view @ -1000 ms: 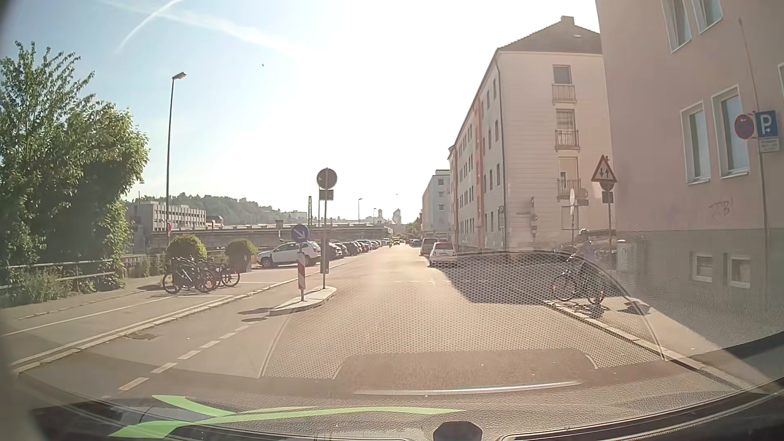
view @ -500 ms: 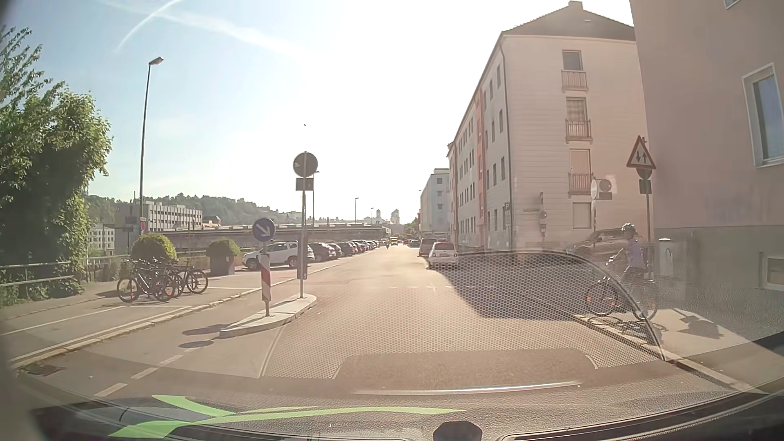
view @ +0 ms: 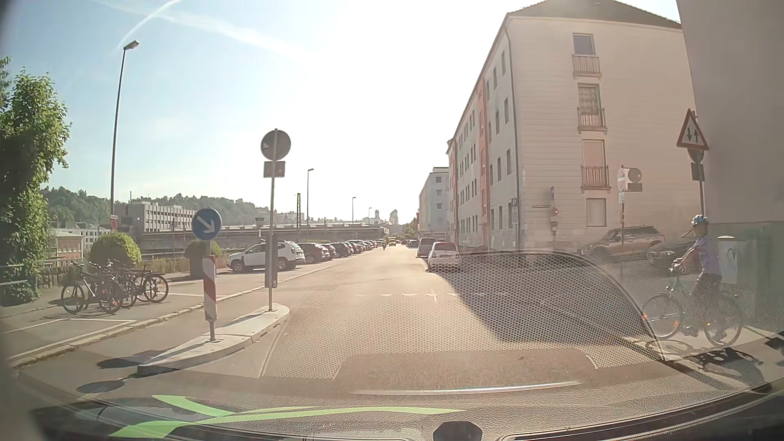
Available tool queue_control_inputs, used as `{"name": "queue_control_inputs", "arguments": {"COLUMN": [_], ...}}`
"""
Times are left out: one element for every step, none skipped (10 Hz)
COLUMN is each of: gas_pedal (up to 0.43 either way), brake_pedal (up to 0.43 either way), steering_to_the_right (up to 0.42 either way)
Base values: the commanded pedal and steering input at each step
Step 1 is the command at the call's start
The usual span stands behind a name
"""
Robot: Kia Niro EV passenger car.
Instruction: Follow the waypoints while adhering to traffic rules and regulations
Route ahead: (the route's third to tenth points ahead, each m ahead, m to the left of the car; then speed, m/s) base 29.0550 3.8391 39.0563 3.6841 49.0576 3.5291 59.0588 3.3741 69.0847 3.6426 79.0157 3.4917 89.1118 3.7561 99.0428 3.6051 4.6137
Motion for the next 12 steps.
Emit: {"name": "queue_control_inputs", "arguments": {"gas_pedal": [0.000, 0.000, 0.000, 0.000, 0.000, 0.000, 0.000, 0.000, 0.000, 0.000, 0.000, 0.000], "brake_pedal": [0.201, 0.207, 0.207, 0.207, 0.201, 0.207, 0.207, 0.195, 0.195, 0.183, 0.183, 0.177], "steering_to_the_right": [-0.002, -0.005, -0.007, -0.009, -0.011, -0.012, -0.013, -0.014, -0.017, -0.019, -0.021, -0.022]}}
